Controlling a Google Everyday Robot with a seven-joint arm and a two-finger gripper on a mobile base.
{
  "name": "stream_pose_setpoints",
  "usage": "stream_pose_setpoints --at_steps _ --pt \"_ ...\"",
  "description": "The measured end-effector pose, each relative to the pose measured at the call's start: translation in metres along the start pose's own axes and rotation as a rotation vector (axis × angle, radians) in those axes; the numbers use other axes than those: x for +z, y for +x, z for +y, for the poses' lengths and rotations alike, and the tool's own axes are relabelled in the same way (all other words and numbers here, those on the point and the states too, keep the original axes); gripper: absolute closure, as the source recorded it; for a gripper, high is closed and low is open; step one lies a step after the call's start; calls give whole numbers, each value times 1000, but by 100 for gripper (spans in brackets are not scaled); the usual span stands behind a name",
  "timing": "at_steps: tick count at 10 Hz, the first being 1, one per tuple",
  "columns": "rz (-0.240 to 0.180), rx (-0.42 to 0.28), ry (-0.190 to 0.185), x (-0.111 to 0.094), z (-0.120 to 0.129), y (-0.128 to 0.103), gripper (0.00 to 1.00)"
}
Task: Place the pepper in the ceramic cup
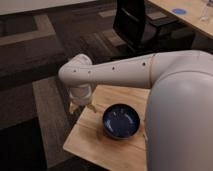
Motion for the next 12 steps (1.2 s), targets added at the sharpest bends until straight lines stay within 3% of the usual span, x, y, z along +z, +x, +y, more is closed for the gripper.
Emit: stream_pose_setpoints --at_steps 5,7,9,12 --pt "0 0 0 0 0 0 35" --pt "7 -35 35 -2 -7 2 35" --pt "15 -56 81 -6 -35 3 35" --pt "33 -52 78 -15 -83 7 35"
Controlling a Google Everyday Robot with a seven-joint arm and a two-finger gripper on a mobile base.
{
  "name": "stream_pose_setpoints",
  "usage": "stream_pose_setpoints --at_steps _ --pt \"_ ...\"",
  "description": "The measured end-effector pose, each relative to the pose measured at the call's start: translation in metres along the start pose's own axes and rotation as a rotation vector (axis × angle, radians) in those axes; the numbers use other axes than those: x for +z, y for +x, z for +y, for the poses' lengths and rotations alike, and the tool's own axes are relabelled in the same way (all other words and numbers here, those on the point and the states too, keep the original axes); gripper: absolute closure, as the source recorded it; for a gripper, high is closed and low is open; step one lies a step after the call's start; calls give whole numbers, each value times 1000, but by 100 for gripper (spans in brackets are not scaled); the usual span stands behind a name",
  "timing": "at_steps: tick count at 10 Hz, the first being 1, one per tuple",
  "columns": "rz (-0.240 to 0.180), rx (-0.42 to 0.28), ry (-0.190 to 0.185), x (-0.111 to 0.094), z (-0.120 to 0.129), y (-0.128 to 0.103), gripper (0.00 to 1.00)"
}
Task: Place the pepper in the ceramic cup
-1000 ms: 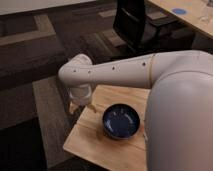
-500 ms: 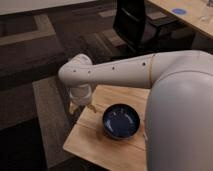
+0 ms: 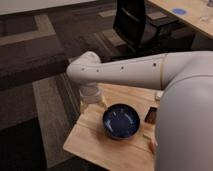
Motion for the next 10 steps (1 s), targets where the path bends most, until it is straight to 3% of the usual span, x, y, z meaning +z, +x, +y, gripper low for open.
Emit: stream_pose_setpoints --at_steps 1,7,9,10 --pt "6 16 -2 -1 -12 2 35" --pt "5 16 -2 -1 -12 2 35" --pt "-13 27 -9 2 -19 2 35" --pt "-24 37 -1 21 -50 11 35"
